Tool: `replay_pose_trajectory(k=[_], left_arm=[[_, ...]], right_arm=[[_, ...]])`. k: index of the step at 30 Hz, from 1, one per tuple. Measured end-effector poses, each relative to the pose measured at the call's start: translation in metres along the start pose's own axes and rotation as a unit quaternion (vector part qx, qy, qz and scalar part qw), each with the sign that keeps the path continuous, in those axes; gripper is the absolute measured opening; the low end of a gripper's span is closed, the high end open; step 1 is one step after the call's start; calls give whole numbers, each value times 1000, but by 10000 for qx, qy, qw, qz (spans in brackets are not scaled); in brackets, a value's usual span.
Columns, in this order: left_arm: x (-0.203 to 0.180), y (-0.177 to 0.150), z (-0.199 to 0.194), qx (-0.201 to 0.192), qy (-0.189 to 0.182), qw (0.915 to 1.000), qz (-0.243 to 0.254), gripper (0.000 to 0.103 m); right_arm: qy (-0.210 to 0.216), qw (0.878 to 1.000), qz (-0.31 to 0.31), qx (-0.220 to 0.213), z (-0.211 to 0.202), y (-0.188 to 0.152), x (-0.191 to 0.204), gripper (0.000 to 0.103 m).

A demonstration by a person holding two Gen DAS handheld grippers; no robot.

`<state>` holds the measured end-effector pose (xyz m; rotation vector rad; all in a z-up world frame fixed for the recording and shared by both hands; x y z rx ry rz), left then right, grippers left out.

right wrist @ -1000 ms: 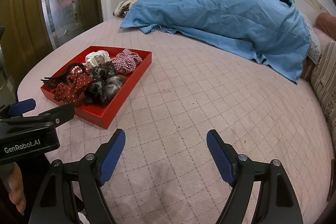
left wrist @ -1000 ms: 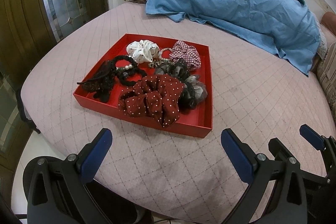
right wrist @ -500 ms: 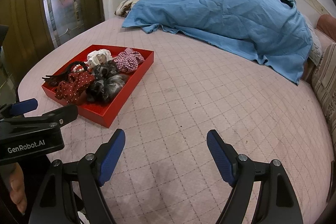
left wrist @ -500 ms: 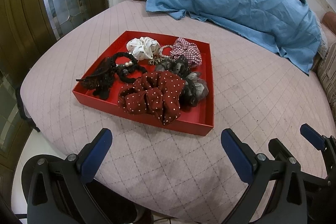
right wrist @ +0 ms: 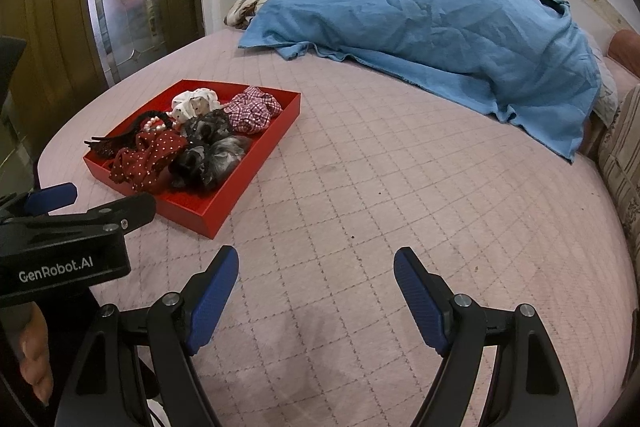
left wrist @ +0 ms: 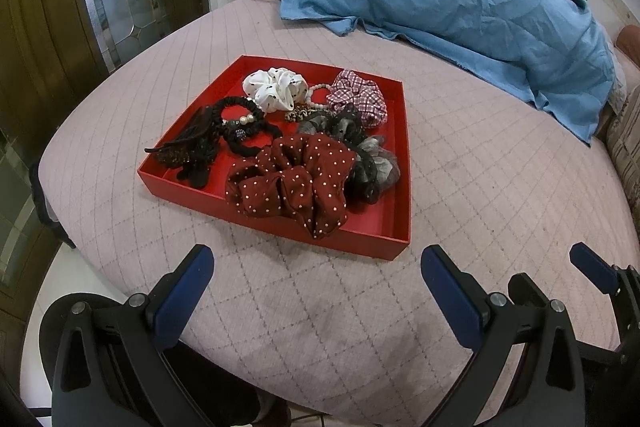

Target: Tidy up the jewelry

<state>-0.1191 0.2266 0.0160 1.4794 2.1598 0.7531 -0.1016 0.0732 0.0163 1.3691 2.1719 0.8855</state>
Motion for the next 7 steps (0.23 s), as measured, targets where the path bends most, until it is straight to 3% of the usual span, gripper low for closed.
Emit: replay_pose_trajectory(k=[7], left_arm=[[-22,10,-3,6,-53,9995,301,103]], right_arm=[[52,9998,156,-57,-2,-1,-9,85]])
Point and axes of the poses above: each gripper's, at about its wrist camera, not at the fingertips, and z roughly the way its jaws point, x to its left, y to its top, the point moved 10 cm from there along z, roughly the way its jaws point, and after that the axes turned 2 degrees about -x, right-handed, at the moved point
